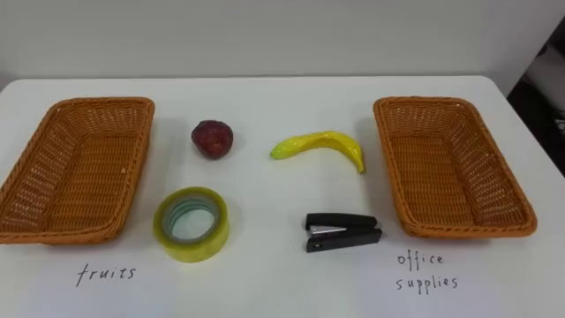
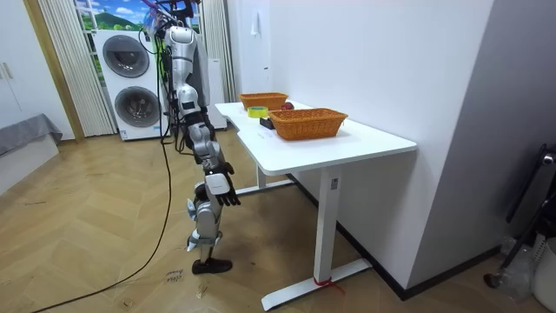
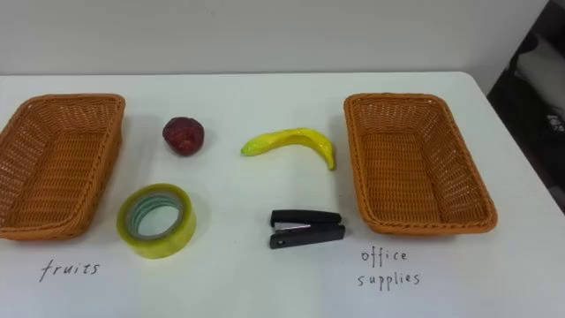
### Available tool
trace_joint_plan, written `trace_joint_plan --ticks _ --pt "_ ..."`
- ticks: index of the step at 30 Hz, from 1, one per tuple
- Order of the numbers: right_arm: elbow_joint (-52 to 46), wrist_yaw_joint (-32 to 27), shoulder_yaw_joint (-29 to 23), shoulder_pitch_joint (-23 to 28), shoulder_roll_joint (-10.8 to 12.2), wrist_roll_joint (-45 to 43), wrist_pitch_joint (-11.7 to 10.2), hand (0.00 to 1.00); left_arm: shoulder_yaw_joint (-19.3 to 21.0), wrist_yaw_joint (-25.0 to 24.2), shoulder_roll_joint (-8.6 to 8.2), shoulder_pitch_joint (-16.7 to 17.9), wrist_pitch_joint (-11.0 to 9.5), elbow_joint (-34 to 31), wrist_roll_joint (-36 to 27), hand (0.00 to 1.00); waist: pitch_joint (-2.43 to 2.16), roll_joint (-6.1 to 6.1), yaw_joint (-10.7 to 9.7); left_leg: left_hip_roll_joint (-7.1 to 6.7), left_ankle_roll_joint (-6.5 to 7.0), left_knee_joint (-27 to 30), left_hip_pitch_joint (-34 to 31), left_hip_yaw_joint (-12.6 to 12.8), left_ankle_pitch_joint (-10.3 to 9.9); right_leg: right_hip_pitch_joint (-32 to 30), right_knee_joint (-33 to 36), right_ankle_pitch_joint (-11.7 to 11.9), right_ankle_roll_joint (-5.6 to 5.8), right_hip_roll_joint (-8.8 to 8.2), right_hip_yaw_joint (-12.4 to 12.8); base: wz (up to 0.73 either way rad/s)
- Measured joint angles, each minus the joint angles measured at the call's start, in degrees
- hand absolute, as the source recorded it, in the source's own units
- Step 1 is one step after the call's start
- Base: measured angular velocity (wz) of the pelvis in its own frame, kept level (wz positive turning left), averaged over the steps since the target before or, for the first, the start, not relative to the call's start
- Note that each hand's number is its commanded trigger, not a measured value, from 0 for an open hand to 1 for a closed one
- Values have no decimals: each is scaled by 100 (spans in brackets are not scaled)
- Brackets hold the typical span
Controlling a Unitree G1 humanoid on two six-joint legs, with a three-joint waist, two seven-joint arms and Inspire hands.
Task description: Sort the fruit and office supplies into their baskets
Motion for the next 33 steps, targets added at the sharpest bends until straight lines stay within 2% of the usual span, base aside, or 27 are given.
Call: trace_joint_plan --ticks 17,23,27,30,33 --pt "195 -23 -3 -41 0 95 20 0 -1 -17 -1 4 118 5 -5 0 -2 24 -3 -6 0 3 12 -42 1 29 -8 0 0 -7 -43 1" --pt "252 -364 -38 -15 11 384 69 0 8 -122 5 7 119 4 -2 0 5 31 -21 -10 0 -30 99 -37 0 101 -12 -18 8 -4 -3 -1" --pt "295 -710 -468 133 3 529 113 0 132 -133 -10 33 125 4 -4 0 4 15 -24 -10 0 -34 107 -32 1 79 0 -20 7 -3 10 -1" --pt "352 -1007 -826 295 -3 676 126 0 245 -114 -7 85 213 14 -5 0 4 0 -42 -9 0 -65 177 -21 1 117 4 -23 8 -3 19 0" --pt "247 -1326 -1121 417 -1 733 255 0 337 -83 -5 175 261 10 -5 0 1 -25 -90 -6 0 -113 242 24 1 123 28 -59 6 5 100 -7"
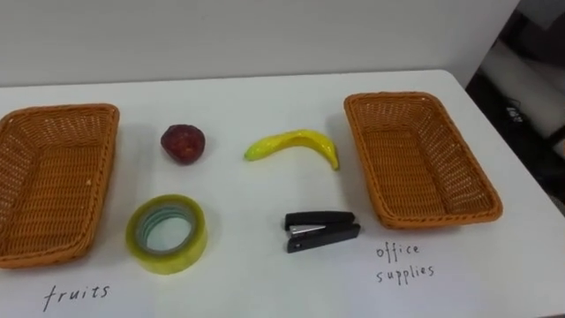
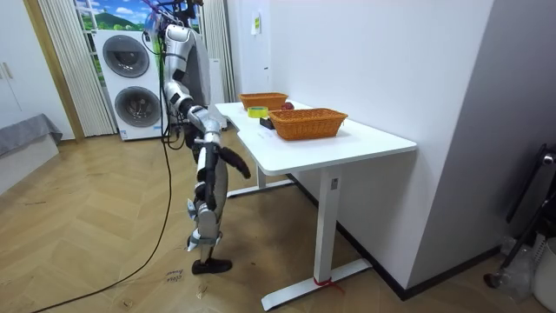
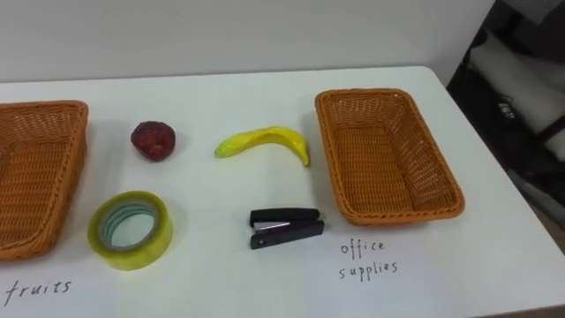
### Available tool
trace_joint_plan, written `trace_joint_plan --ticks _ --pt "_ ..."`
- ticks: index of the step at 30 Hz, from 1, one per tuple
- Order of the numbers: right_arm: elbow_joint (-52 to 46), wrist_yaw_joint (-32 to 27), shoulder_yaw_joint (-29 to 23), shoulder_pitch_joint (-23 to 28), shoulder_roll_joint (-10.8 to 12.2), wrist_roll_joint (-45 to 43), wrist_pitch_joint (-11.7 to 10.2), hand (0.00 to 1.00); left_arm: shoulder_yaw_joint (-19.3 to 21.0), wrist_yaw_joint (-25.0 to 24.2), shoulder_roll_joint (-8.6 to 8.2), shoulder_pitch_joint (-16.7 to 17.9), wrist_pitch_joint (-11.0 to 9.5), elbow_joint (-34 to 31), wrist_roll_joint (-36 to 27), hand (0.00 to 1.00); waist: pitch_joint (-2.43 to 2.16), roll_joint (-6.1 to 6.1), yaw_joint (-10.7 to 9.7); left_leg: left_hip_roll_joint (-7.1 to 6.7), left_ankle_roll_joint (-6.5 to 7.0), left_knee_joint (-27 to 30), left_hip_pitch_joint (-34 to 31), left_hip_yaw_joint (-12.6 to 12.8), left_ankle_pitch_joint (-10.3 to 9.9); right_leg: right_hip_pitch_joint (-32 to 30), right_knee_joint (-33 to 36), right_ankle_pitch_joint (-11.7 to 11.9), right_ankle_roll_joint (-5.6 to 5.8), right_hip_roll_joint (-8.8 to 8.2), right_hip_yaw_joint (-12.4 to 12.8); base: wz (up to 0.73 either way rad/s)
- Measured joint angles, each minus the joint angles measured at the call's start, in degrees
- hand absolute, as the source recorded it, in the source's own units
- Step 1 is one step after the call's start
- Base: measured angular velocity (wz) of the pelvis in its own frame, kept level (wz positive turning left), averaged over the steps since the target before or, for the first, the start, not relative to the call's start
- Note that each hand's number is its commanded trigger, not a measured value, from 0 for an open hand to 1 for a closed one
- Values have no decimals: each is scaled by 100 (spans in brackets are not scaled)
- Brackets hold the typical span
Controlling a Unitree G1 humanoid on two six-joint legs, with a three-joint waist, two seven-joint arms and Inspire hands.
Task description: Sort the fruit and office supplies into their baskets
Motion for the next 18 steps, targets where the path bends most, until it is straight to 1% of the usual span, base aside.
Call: trace_joint_plan --ticks 2,5,7,8,9,10,11,13,15,18 --pt "-256 -190 -1 -11 -27 -124 -46 0 -1 3 1 0 -22 -12 3 0 6 10 3 0 0 0 -6 -1 0 -7 0 0 1 0 -28 0" --pt "-647 -435 -33 -25 -51 -643 -130 0 -3 7 10 -4 -89 -13 111 0 9 27 -16 0 0 1 -31 -17 0 -7 2 -1 0 -1 -50 0" --pt "-1087 -676 -81 -39 -59 -974 -182 0 -4 -11 8 -11 -96 -22 128 0 -6 32 -3 0 0 5 -104 -17 2 -85 21 -1 0 -4 -54 0" --pt "-1256 -735 -82 -39 -64 -1002 -194 0 -4 -11 9 -11 -96 -25 136 0 -3 37 -8 0 0 5 -116 -16 2 -87 24 -1 -1 -4 -53 0" --pt "-1527 -827 -81 -37 -102 -1079 -252 0 -4 -10 12 -7 -96 -27 190 0 5 54 -16 0 0 6 -117 -15 2 -83 18 -1 -1 -3 -54 0" --pt "-1744 -907 -83 -38 -171 -1133 -311 0 -4 -10 12 -3 -106 -42 228 0 -1 59 -7 -1 0 5 -109 -11 2 -75 17 -1 -1 -2 -50 0" --pt "-1843 -928 -83 -40 -197 -1155 -324 0 -2 -10 12 -5 -121 -42 234 0 -1 60 3 0 0 4 -106 -7 2 -75 17 -1 0 -1 -45 0" --pt "-2208 -966 -84 -62 -299 -1189 -431 0 0 -16 14 -5 -223 -26 269 0 -2 55 16 0 0 7 -109 -4 3 -74 16 -1 0 0 -47 0" --pt "-2272 -967 -86 -113 -333 -1425 -525 0 1 -15 22 -2 -327 52 263 0 0 34 27 -2 0 13 -112 -4 3 -70 10 -1 0 -2 -55 0" --pt "-2468 -947 -87 -170 -342 -1659 -542 0 -1 -14 18 19 -350 89 265 0 5 -4 28 -8 0 15 -135 -7 3 -89 -3 -11 8 -10 -59 0"
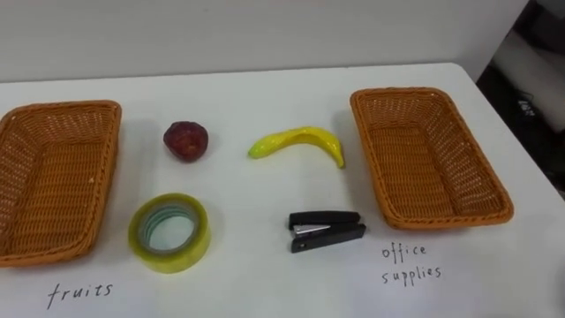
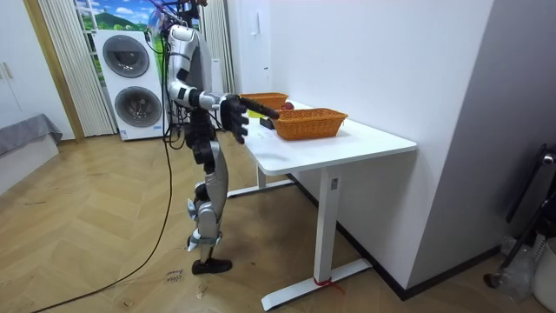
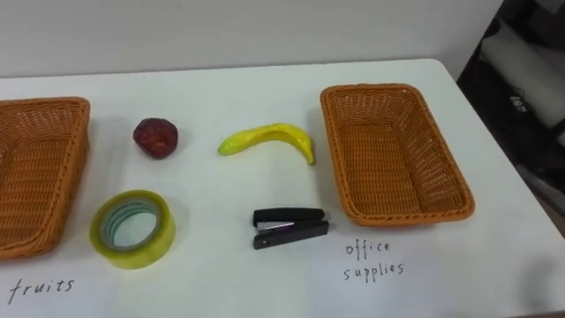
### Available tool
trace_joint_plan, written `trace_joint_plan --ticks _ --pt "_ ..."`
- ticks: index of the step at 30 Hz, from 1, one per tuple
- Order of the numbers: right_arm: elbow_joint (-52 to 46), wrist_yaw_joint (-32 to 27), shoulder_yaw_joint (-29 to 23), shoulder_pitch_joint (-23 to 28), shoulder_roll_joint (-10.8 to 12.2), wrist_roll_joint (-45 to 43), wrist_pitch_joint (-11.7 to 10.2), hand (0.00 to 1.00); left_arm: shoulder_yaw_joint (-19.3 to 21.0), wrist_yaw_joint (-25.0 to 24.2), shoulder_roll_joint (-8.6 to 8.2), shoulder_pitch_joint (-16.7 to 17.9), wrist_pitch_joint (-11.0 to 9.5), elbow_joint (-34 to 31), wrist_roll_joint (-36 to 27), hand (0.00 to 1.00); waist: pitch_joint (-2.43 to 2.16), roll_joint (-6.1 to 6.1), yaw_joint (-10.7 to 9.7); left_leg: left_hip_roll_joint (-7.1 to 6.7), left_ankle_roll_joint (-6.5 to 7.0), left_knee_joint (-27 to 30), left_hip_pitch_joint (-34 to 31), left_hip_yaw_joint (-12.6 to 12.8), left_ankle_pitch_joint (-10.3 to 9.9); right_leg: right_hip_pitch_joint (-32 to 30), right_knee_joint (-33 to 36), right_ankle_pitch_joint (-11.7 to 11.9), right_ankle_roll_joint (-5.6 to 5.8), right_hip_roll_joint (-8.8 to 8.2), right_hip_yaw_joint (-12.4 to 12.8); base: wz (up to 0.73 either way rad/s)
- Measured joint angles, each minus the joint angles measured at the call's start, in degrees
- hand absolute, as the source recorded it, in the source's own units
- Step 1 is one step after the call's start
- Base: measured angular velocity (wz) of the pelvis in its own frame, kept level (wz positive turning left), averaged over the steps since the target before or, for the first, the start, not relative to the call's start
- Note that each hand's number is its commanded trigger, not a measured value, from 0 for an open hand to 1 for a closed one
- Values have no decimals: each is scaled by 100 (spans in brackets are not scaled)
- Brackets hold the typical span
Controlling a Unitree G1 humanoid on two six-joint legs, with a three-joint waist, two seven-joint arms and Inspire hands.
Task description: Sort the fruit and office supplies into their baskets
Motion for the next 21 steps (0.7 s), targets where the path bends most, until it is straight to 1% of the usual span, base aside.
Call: trace_joint_plan --ticks 2,5,7,11,14,15,16,18,19,21 --pt "-205 17 0 -4 -3 -204 -4 0 0 7 0 -8 -9 15 6 0 -4 -9 8 -2 0 3 -22 -2 0 -60 4 -6 2 -4 -1 0" --pt "-412 -20 4 -97 -20 -617 -12 0 -9 9 0 -57 -84 130 -4 0 -3 -31 22 0 1 10 -57 -4 1 -90 8 -2 -2 0 2 0" --pt "-674 -85 7 -128 -89 -931 -10 0 -5 18 15 -140 -95 362 10 0 -5 -44 76 0 1 10 -51 2 1 -82 13 -2 -2 1 5 0" --pt "-1067 -43 6 -138 -207 -1474 -19 0 -6 19 52 -155 -95 503 74 0 -2 -86 141 4 0 14 -48 3 2 -70 6 0 -4 3 -1 0" --pt "-1202 96 15 -403 -263 -1779 -25 0 -25 12 60 -154 -95 531 132 0 13 -128 168 4 0 22 -55 -2 2 -42 9 2 -5 -4 -25 1" --pt "-1248 140 30 -499 -271 -1913 -24 0 -85 7 67 -154 -95 534 136 0 21 -126 171 4 0 31 -53 -4 2 -37 9 2 -6 -6 -29 4" --pt "-1271 199 62 -584 -278 -2107 -20 0 -143 3 70 -154 -95 534 158 0 20 -155 185 4 0 53 -51 -6 2 -51 6 2 -6 -12 -49 5" --pt "-1326 286 177 -685 -328 -2356 -17 0 -190 -11 71 -159 -92 535 245 0 23 -164 202 6 0 74 -55 -5 2 -68 8 2 -6 -12 -56 2" --pt "-1392 354 254 -761 -370 -2426 -13 0 -219 -24 71 -159 -85 535 247 0 33 -169 203 7 0 78 -61 -5 2 -73 8 2 -7 -12 -60 0" --pt "-1517 487 282 -863 -425 -2432 -6 0 -232 -62 71 -160 -86 559 247 0 40 -165 269 8 0 78 -55 -5 2 -65 9 5 -10 -12 -60 0"
